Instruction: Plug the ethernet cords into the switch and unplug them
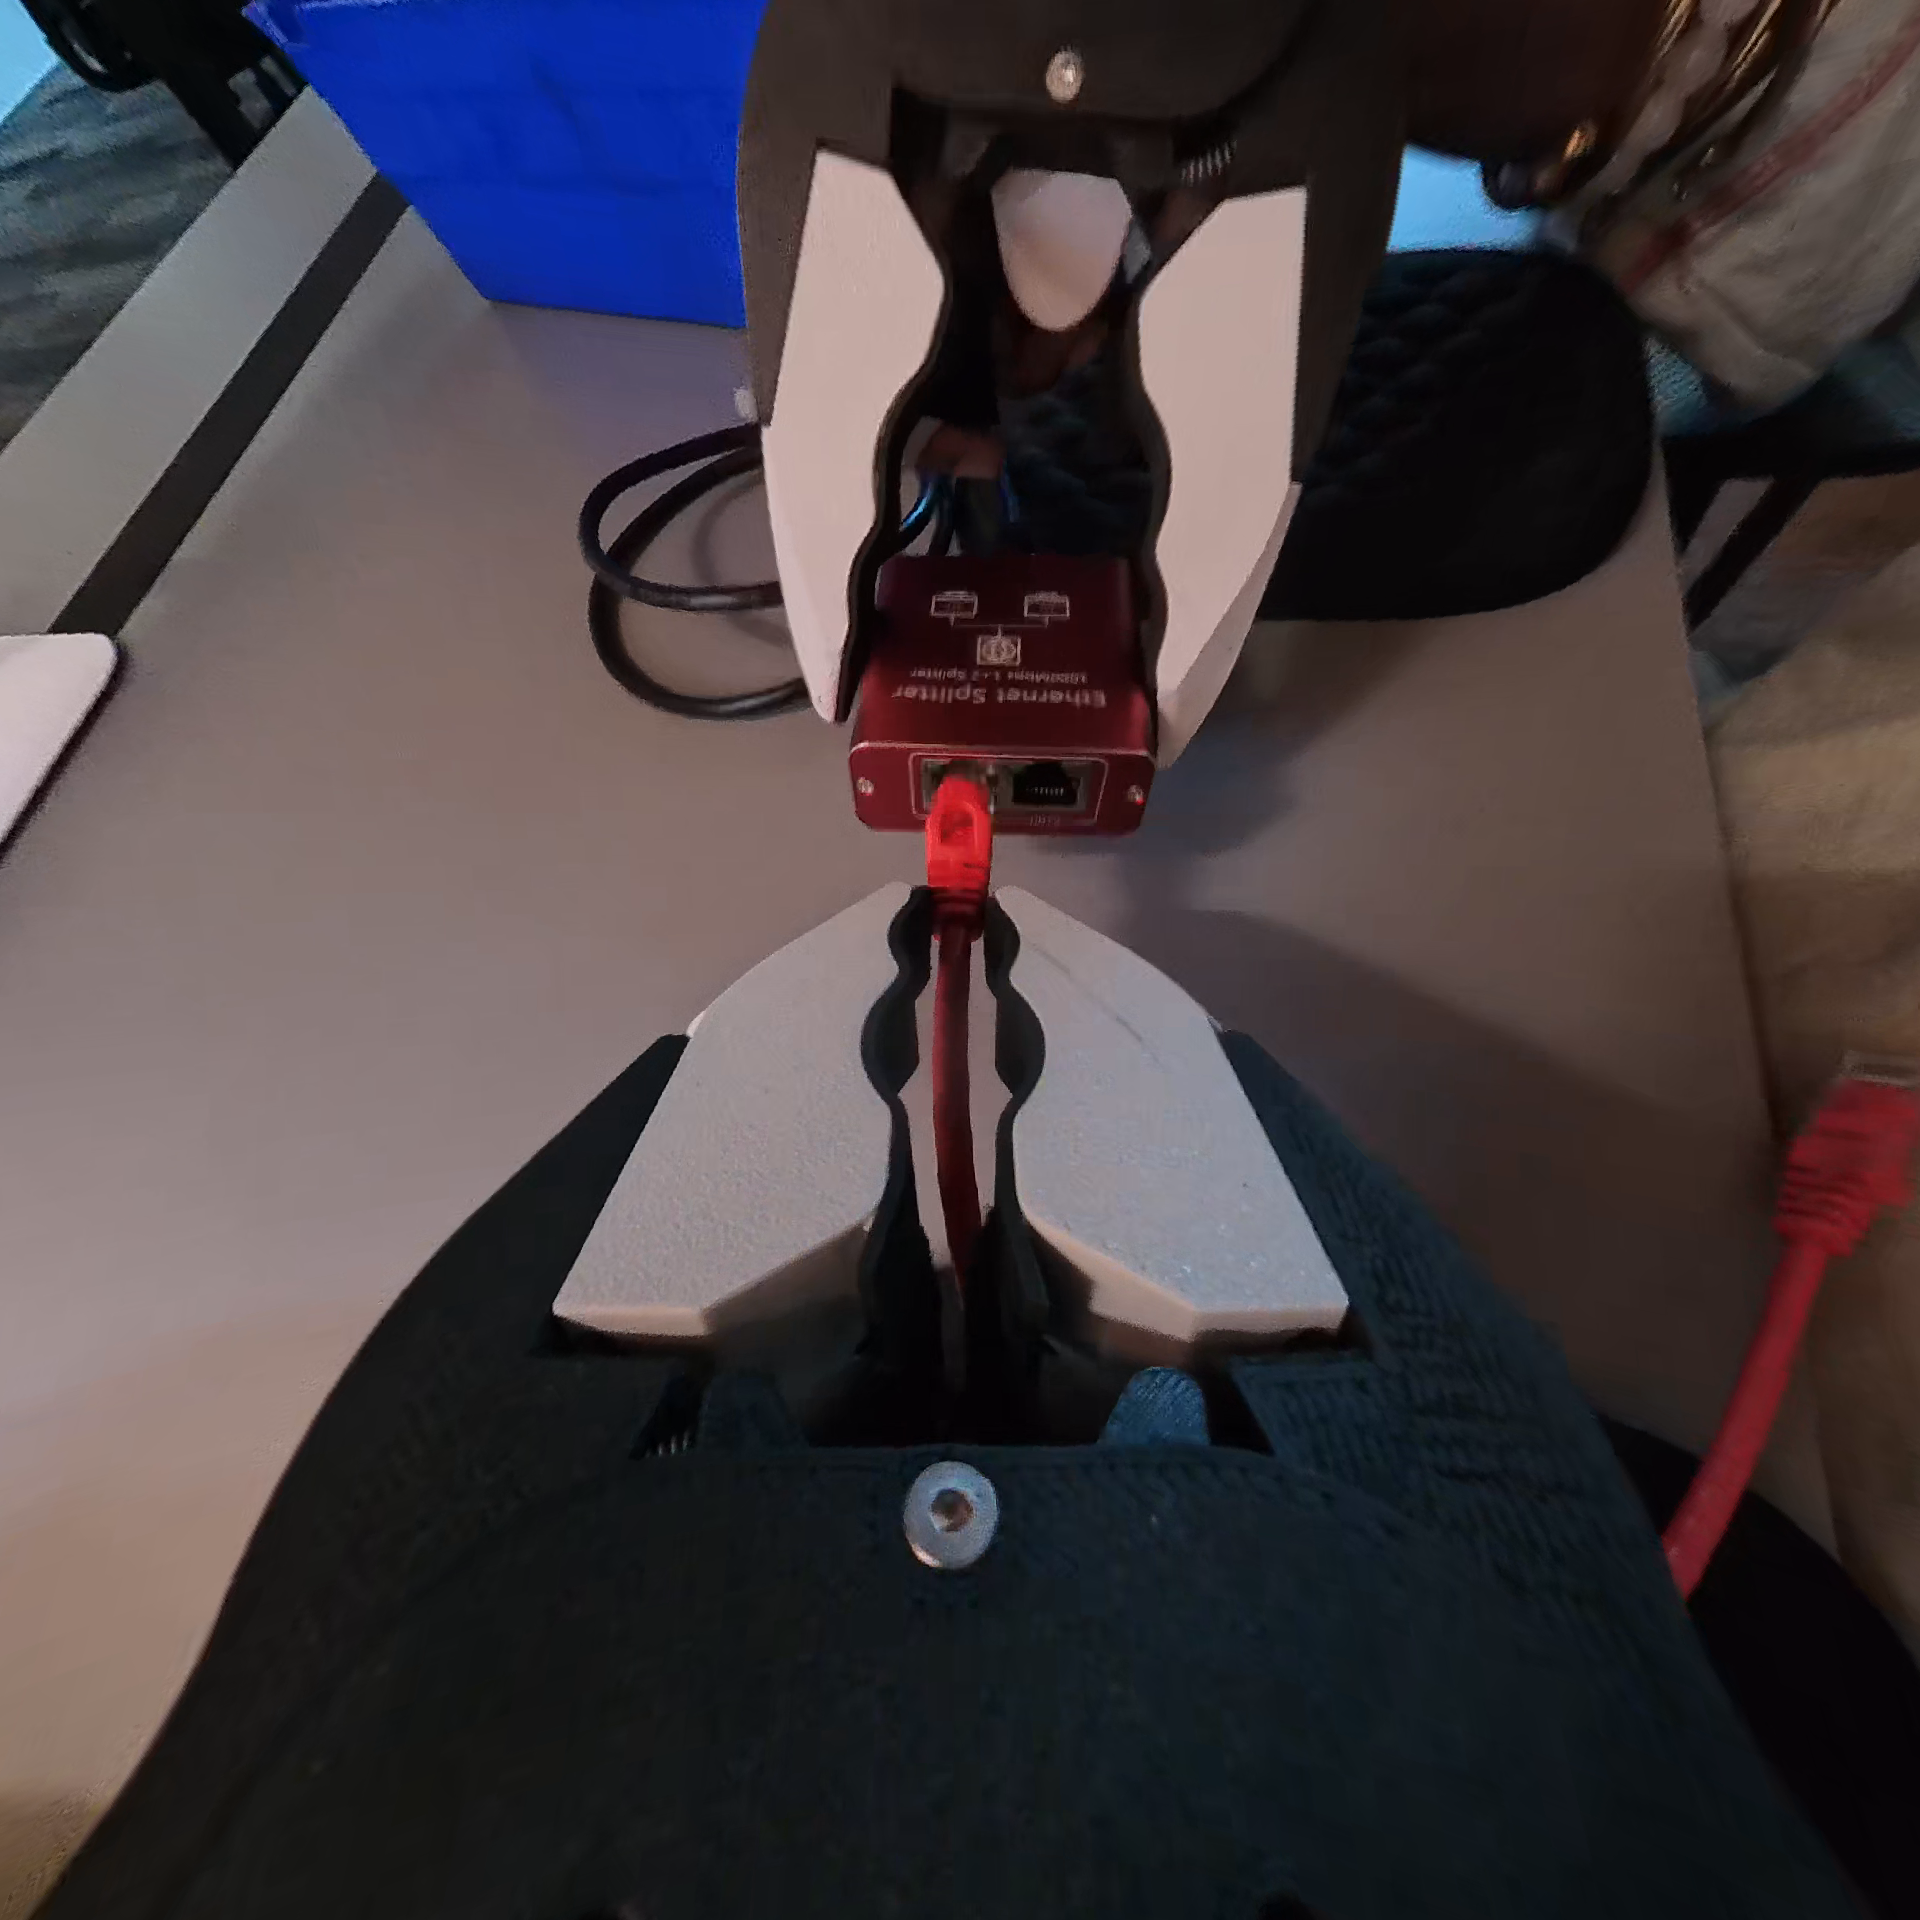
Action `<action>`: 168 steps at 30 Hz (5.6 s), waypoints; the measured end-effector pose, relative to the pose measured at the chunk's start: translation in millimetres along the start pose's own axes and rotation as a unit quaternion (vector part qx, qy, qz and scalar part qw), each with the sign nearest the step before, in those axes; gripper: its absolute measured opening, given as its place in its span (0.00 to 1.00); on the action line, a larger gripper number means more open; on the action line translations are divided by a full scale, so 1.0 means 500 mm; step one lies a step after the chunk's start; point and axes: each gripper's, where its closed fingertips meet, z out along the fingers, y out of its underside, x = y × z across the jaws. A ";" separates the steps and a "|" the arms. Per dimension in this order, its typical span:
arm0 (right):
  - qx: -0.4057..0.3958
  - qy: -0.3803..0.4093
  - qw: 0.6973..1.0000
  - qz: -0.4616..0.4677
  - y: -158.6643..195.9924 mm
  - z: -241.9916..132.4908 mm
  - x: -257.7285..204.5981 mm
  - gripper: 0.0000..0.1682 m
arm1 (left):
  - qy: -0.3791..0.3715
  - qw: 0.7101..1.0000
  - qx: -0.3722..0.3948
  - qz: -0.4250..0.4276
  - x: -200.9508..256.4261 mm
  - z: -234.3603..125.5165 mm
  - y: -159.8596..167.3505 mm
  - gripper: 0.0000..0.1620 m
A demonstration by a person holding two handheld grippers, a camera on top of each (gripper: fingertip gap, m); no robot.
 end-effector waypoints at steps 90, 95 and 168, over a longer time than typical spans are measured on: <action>0.323 0.126 0.936 0.055 -0.089 -0.097 0.047 0.58 | -0.112 0.914 -0.253 -0.297 -0.220 -0.324 0.351 0.10; 0.318 0.124 0.939 0.045 -0.090 -0.094 0.042 0.56 | -0.178 0.924 -0.093 -0.324 -0.260 -0.400 0.254 0.10; 0.402 -0.236 0.815 0.344 -0.254 -0.103 -0.012 0.08 | -0.147 0.971 0.120 0.144 -0.012 -0.156 -0.125 0.04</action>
